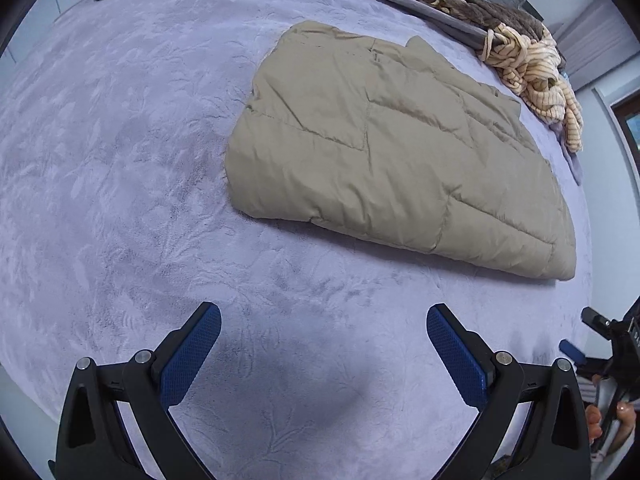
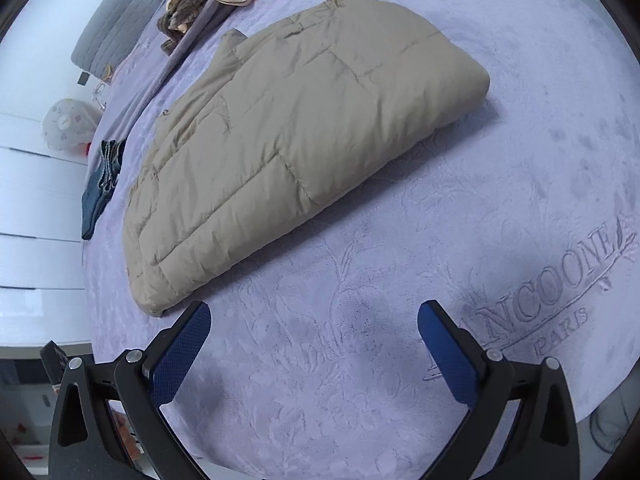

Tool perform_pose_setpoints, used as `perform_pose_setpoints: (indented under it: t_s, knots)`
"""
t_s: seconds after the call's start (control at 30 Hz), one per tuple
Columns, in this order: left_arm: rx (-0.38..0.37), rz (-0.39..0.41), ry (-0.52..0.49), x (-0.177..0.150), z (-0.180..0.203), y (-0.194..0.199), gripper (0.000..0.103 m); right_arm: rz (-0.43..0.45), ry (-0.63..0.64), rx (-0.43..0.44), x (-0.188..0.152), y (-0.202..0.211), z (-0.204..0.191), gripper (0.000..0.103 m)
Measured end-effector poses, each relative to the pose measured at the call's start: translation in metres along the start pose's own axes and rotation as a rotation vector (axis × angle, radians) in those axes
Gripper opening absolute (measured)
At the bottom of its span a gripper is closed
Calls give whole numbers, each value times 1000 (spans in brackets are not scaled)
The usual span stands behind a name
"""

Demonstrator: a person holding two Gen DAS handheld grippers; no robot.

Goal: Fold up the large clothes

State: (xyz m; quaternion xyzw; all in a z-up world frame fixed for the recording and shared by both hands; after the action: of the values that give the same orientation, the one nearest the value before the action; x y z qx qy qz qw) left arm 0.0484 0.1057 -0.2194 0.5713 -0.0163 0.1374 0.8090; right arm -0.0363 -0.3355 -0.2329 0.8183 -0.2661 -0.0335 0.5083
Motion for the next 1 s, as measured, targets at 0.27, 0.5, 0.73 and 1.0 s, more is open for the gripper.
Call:
perform_pose_setpoints:
  t_s: [0.27, 0.5, 0.73, 1.0]
  knots:
    - [-155, 13, 225, 32, -9, -20, 103, 35, -217, 156, 28, -20, 18, 103]
    - [-245, 2, 310, 55, -2, -55, 103, 73, -341, 285, 59, -41, 32, 103]
    - [-355, -61, 429, 61, 23, -109, 103, 73, -389, 393, 78, -63, 33, 103]
    - [-369, 8, 516, 104, 26, -126, 103, 86, -383, 469, 113, -85, 18, 103]
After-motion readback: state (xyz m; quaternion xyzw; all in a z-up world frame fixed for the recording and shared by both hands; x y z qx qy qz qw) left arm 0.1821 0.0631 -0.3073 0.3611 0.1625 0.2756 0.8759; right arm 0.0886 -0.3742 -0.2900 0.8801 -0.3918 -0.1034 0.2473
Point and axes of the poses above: each gripper's, at about its wrist camera, not at the fingertips, and y roughly against the way its jaws point, z to its right, x to its top, the point moved 9 cm from there along -y, roughly the way its jaws point, and after that the axes turned 9 degrees about y, right-handed, at the moved point
